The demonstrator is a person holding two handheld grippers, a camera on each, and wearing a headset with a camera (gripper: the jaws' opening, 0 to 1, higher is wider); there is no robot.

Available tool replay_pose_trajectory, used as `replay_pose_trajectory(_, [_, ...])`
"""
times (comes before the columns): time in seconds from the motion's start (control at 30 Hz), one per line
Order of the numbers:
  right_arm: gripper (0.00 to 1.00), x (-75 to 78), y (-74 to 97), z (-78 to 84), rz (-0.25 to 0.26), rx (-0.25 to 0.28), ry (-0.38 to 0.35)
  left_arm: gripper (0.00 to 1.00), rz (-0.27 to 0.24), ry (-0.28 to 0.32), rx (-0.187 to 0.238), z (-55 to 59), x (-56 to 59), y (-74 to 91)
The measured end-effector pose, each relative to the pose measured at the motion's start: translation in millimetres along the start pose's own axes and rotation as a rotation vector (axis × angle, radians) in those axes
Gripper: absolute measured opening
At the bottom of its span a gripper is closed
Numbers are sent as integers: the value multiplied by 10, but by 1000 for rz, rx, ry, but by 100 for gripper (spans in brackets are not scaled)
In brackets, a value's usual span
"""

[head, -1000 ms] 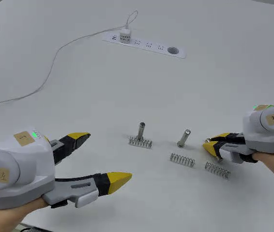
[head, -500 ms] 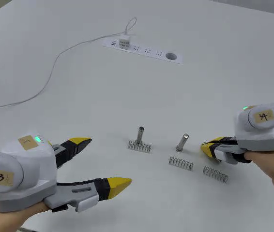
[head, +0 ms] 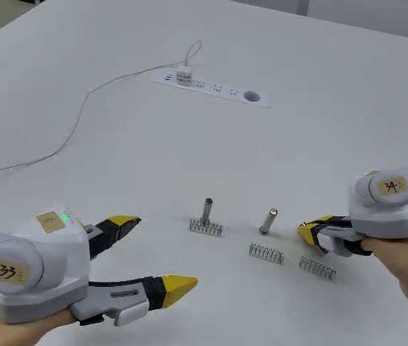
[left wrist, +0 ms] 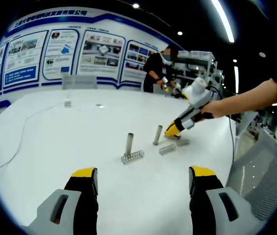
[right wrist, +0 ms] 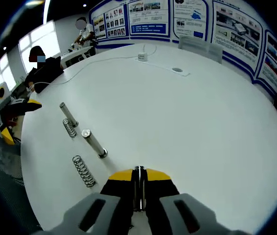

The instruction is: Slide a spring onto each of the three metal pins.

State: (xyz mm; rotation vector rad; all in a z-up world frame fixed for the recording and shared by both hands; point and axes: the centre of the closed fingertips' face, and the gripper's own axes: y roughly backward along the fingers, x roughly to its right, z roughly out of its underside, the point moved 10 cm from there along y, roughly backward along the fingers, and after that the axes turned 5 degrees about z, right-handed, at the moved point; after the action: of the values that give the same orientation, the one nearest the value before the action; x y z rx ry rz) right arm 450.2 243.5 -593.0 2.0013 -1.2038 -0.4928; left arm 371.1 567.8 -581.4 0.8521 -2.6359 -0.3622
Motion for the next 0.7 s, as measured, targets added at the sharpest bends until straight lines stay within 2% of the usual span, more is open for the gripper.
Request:
replay_pose_trajectory(0.5, [8,-10,118,-11,17,54,22,77,11,-18,2,-10,38,-8])
replay_pose_trajectory(0.7, [8,10,182,-11,27,75,14,77,13,-32,-17,2,41,-13])
